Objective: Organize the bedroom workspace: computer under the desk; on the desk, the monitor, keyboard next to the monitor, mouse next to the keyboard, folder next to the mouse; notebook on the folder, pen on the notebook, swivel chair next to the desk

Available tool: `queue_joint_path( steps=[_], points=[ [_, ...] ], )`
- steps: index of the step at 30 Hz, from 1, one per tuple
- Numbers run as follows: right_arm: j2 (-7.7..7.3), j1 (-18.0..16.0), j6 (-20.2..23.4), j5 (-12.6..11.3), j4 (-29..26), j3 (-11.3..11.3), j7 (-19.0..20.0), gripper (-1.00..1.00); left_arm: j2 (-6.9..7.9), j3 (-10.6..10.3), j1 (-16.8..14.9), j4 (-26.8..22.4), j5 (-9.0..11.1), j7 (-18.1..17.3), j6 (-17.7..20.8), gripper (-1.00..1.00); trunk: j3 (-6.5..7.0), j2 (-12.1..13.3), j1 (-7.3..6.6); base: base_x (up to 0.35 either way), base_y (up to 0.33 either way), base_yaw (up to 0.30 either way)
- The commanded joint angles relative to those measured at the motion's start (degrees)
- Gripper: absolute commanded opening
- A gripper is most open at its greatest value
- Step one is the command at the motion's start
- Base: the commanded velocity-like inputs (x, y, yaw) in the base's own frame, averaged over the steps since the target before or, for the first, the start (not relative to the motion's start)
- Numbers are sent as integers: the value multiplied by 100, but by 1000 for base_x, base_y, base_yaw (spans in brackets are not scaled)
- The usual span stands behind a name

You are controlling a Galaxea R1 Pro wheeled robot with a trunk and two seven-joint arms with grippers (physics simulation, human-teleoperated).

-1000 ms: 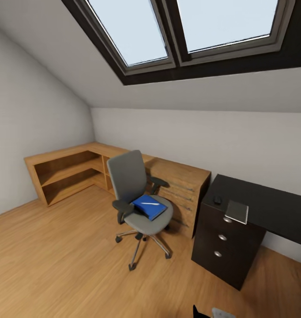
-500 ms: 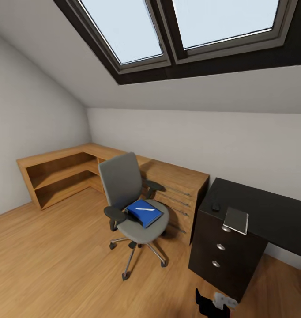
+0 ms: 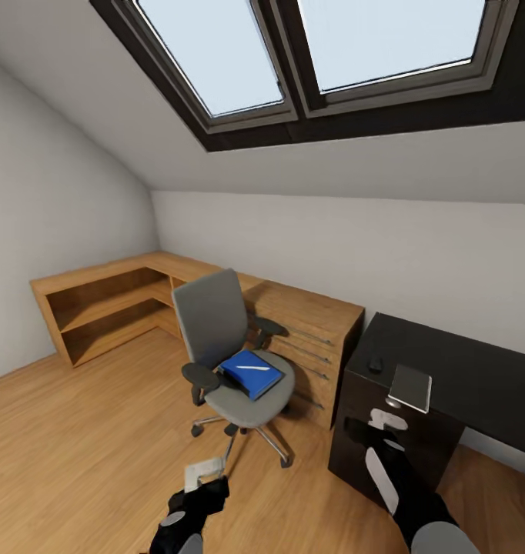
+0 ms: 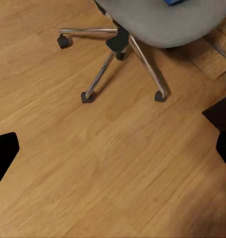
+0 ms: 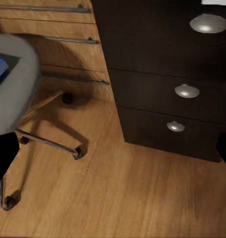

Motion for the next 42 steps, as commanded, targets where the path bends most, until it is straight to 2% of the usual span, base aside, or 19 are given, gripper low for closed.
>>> queue_joint_path(
  steps=[1, 4, 5, 6, 10, 14, 17, 20, 23, 26, 30, 31, 35, 40, 42],
  points=[
    [-5, -112, 227, -55, -83, -9, -55, 100, 7, 73, -5, -210, 40, 125, 206, 100, 9, 37, -22, 0, 0, 0],
    [-29, -624, 984, -61, -273, -7, -282, 100, -69, 502, -112, -738, 62, 340, 876, 100, 63, 157, -88, 0, 0, 0],
    [-27, -692, 1051, -62, -286, -4, -318, 100, -97, 541, -140, -785, 62, 359, 935, 100, 81, 197, -110, 0, 0, 0],
    [-18, -858, 1210, -65, -318, 18, -419, 100, -195, 633, -213, -992, 39, 406, 1080, 100, 99, 237, -132, 47, 0, 0],
    [-26, -958, 1305, -54, -340, 50, -631, 100, -247, 692, -257, -1194, 38, 430, 1172, 100, 170, 398, -220, 196, 0, 0],
    [-45, -969, 1311, 21, -360, 123, -697, 100, -254, 679, -262, -1198, 26, 443, 1175, 100, 242, 558, -307, 304, 0, 0],
    [-52, -972, 1317, 232, -373, 176, -719, 100, -252, 674, -263, -1201, 22, 459, 1176, 100, 296, 679, -373, 324, 0, 0],
    [-58, -973, 1313, 347, -367, 193, -728, 100, -249, 667, -264, -1194, 30, 465, 1184, 100, 350, 799, -439, 328, 0, 0],
    [-99, -973, 1304, 385, -372, 194, -750, 100, -248, 606, -264, -1190, 39, 467, 1187, 100, 404, 919, -505, 330, 0, 0],
    [-215, -973, 1291, 387, -368, 194, -745, 100, -248, 511, -264, -1174, 40, 467, 1187, 100, 458, 1040, -571, 331, 0, 0],
    [-358, -973, 1278, 395, -326, 194, -715, 100, -249, 176, -264, -1156, 44, 467, 1180, 100, 530, 1200, -659, 331, 0, 0],
    [-468, -973, 1277, 391, -251, 181, -715, 100, -248, 80, -264, -1150, 48, 470, 1175, 100, 548, 1240, -681, 331, 0, 0],
    [-728, -995, 1216, 355, 217, 169, -706, 100, -253, 22, -264, -1095, 50, 475, 1170, 100, 619, 1400, -769, 331, 0, 0],
    [-805, -1088, 1022, 367, 667, 171, -699, 100, -256, 6, -264, -1080, 44, 474, 1163, 100, 709, 1601, -878, 331, 0, 0],
    [-829, -1222, 953, 376, 970, 175, -690, 100, -257, 4, -264, -1078, 43, 471, 1160, 100, 745, 1681, -922, 331, 0, 0]
  ],
)
